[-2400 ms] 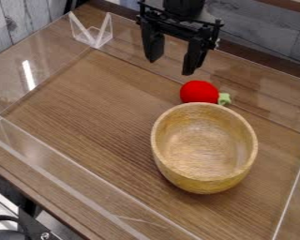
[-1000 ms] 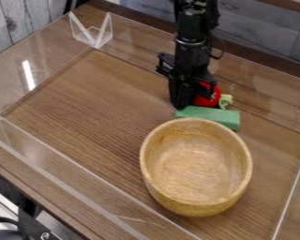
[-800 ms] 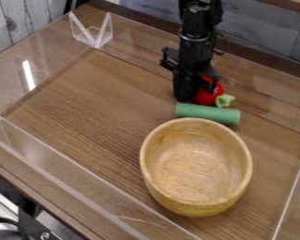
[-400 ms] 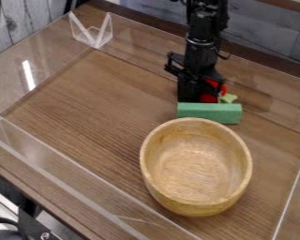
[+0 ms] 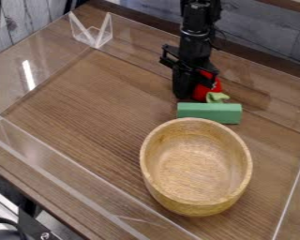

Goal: Move the red fruit to the left

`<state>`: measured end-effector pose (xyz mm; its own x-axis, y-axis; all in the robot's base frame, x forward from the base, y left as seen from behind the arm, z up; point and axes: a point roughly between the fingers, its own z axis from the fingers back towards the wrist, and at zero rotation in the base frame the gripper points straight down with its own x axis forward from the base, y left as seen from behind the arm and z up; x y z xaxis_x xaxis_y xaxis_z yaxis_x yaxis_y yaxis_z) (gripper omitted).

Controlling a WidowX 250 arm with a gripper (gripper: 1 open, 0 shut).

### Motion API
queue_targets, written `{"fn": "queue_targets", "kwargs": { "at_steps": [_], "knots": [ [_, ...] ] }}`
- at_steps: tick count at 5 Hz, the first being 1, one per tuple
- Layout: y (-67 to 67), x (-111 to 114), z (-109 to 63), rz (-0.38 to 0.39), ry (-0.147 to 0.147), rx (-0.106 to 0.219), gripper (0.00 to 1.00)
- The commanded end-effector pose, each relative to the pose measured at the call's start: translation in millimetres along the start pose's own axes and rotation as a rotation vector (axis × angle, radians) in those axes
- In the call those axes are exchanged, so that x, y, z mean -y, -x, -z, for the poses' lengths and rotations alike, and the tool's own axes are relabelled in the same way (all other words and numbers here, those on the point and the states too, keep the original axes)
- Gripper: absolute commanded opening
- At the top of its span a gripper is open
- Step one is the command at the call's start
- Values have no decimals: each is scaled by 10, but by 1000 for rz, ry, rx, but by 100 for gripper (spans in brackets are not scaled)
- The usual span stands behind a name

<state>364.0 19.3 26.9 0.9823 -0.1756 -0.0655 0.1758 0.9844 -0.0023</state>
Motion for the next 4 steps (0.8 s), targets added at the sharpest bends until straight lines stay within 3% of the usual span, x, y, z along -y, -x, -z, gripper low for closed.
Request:
{"fn": "queue_targets", "kwargs": {
  "at_steps": [1, 2, 3, 4],
  "knots": [
    [-90, -155, -339, -80, -26, 99, 0],
    [-103, 17, -421, -93, -27, 114, 100],
    [-105, 204, -500, -95, -34, 131, 0],
    [-128, 209, -494, -127, -40, 140, 0]
  ]
}}
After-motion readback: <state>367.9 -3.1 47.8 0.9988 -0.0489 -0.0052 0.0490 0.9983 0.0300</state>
